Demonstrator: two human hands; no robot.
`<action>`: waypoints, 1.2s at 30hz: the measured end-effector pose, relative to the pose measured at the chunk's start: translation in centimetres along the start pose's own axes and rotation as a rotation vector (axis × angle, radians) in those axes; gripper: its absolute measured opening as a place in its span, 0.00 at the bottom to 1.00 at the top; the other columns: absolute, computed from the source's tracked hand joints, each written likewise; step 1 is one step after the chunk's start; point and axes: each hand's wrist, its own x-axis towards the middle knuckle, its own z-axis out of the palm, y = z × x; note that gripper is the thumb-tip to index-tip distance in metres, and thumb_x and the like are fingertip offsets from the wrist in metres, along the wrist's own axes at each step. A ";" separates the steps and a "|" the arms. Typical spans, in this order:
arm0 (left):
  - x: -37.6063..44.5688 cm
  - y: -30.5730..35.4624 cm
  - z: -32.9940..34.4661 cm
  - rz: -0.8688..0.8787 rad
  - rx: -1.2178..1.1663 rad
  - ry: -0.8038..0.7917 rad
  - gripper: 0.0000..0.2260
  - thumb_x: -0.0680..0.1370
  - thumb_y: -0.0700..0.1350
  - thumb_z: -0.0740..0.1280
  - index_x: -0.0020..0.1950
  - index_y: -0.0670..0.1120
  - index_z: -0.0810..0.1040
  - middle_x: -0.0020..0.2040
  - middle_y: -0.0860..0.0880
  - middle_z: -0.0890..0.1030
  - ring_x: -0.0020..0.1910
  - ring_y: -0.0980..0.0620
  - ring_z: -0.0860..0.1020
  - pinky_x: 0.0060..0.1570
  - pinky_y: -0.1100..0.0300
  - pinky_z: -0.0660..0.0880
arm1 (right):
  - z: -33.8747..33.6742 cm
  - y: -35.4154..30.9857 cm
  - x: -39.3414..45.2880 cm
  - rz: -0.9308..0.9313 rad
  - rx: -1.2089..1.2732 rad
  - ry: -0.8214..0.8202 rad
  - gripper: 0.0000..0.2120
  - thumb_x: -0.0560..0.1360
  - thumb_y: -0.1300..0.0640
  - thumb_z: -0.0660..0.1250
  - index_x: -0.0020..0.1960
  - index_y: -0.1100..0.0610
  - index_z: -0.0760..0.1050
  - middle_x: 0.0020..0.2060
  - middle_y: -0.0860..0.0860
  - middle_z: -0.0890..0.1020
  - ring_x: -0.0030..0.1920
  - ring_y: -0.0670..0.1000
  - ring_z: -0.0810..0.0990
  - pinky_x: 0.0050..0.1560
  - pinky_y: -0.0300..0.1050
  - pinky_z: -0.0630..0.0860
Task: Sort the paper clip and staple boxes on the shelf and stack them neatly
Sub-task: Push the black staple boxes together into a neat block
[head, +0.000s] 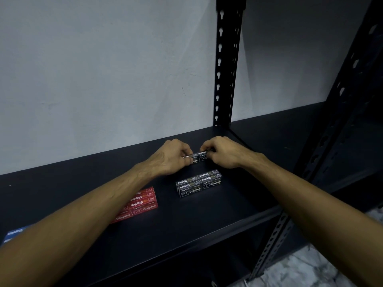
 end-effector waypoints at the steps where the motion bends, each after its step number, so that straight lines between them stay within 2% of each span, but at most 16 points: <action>1: -0.2 0.0 0.0 0.003 -0.014 -0.004 0.03 0.77 0.48 0.71 0.48 0.51 0.83 0.40 0.54 0.82 0.35 0.62 0.79 0.36 0.68 0.72 | 0.0 -0.1 0.0 0.002 0.009 -0.002 0.13 0.78 0.61 0.61 0.53 0.48 0.81 0.45 0.45 0.82 0.46 0.44 0.80 0.47 0.44 0.77; 3: -0.7 0.1 -0.1 0.012 -0.046 -0.016 0.04 0.78 0.49 0.69 0.48 0.52 0.83 0.39 0.57 0.82 0.31 0.69 0.77 0.33 0.72 0.69 | 0.0 -0.2 -0.1 0.011 0.027 -0.012 0.13 0.78 0.59 0.60 0.50 0.46 0.81 0.46 0.44 0.82 0.46 0.43 0.80 0.46 0.42 0.75; 5: -1.2 0.3 -0.3 0.019 -0.061 -0.026 0.06 0.80 0.49 0.67 0.48 0.53 0.83 0.37 0.59 0.81 0.30 0.71 0.77 0.32 0.74 0.68 | 0.0 -0.4 -0.3 0.016 0.035 -0.031 0.13 0.78 0.58 0.59 0.49 0.45 0.81 0.46 0.43 0.83 0.46 0.42 0.79 0.45 0.41 0.73; 8: -2.1 0.5 -0.5 0.022 -0.082 -0.050 0.07 0.80 0.48 0.65 0.45 0.55 0.82 0.31 0.60 0.81 0.29 0.64 0.79 0.29 0.74 0.69 | 0.1 -0.7 -0.7 0.017 0.034 -0.056 0.13 0.79 0.56 0.59 0.47 0.44 0.81 0.48 0.43 0.83 0.48 0.42 0.80 0.46 0.40 0.73; 11: -3.0 0.5 -0.6 0.015 -0.123 -0.066 0.07 0.80 0.49 0.66 0.43 0.56 0.82 0.31 0.65 0.80 0.28 0.60 0.80 0.26 0.74 0.69 | 0.1 -1.1 -1.3 0.025 0.056 -0.076 0.13 0.77 0.56 0.59 0.46 0.45 0.81 0.44 0.42 0.84 0.46 0.40 0.80 0.44 0.39 0.73; 15: -3.8 0.3 -0.7 -0.017 -0.163 -0.095 0.07 0.79 0.51 0.67 0.43 0.56 0.83 0.36 0.54 0.84 0.32 0.52 0.82 0.30 0.61 0.79 | 0.1 -1.7 -2.0 0.025 0.076 -0.106 0.12 0.76 0.55 0.61 0.45 0.44 0.82 0.41 0.41 0.84 0.44 0.39 0.80 0.43 0.37 0.72; 16: -4.0 0.3 -0.7 -0.022 -0.183 -0.107 0.07 0.79 0.50 0.67 0.44 0.55 0.84 0.37 0.53 0.84 0.32 0.52 0.82 0.31 0.59 0.80 | 0.1 -1.8 -2.2 0.022 0.078 -0.112 0.12 0.76 0.55 0.61 0.45 0.44 0.82 0.41 0.40 0.84 0.45 0.38 0.80 0.43 0.37 0.72; 19: -4.5 0.2 -0.8 -0.009 -0.218 -0.128 0.07 0.79 0.48 0.66 0.45 0.53 0.84 0.35 0.57 0.83 0.30 0.56 0.81 0.29 0.63 0.76 | 0.1 -2.1 -2.4 0.022 0.085 -0.135 0.12 0.76 0.55 0.61 0.44 0.44 0.83 0.39 0.40 0.84 0.43 0.38 0.80 0.43 0.37 0.71; 24: -4.9 0.2 -0.8 -0.012 -0.232 -0.147 0.07 0.79 0.47 0.66 0.44 0.54 0.83 0.34 0.51 0.83 0.30 0.56 0.81 0.29 0.64 0.74 | 0.1 -2.4 -2.9 0.015 0.096 -0.167 0.13 0.76 0.57 0.61 0.44 0.45 0.83 0.36 0.38 0.84 0.38 0.33 0.79 0.40 0.36 0.70; 28: -5.2 0.2 -0.9 -0.019 -0.245 -0.161 0.07 0.79 0.46 0.67 0.45 0.53 0.84 0.34 0.54 0.84 0.30 0.56 0.81 0.30 0.65 0.74 | 0.1 -2.5 -3.1 0.014 0.101 -0.170 0.13 0.76 0.57 0.61 0.44 0.46 0.83 0.37 0.39 0.84 0.38 0.35 0.80 0.42 0.37 0.71; 32: -5.4 0.2 -0.7 -0.023 -0.245 -0.157 0.07 0.79 0.46 0.67 0.44 0.53 0.84 0.36 0.50 0.84 0.31 0.55 0.82 0.30 0.64 0.75 | 0.0 -2.7 -3.3 0.014 0.089 -0.188 0.13 0.76 0.56 0.61 0.44 0.45 0.83 0.37 0.38 0.84 0.38 0.34 0.79 0.42 0.38 0.71; 36: -5.5 0.2 -0.7 -0.021 -0.255 -0.159 0.07 0.79 0.45 0.66 0.46 0.51 0.84 0.37 0.51 0.85 0.31 0.55 0.82 0.30 0.64 0.75 | 0.0 -2.8 -3.4 0.020 0.082 -0.197 0.13 0.76 0.56 0.61 0.43 0.45 0.82 0.35 0.37 0.83 0.35 0.33 0.78 0.40 0.38 0.70</action>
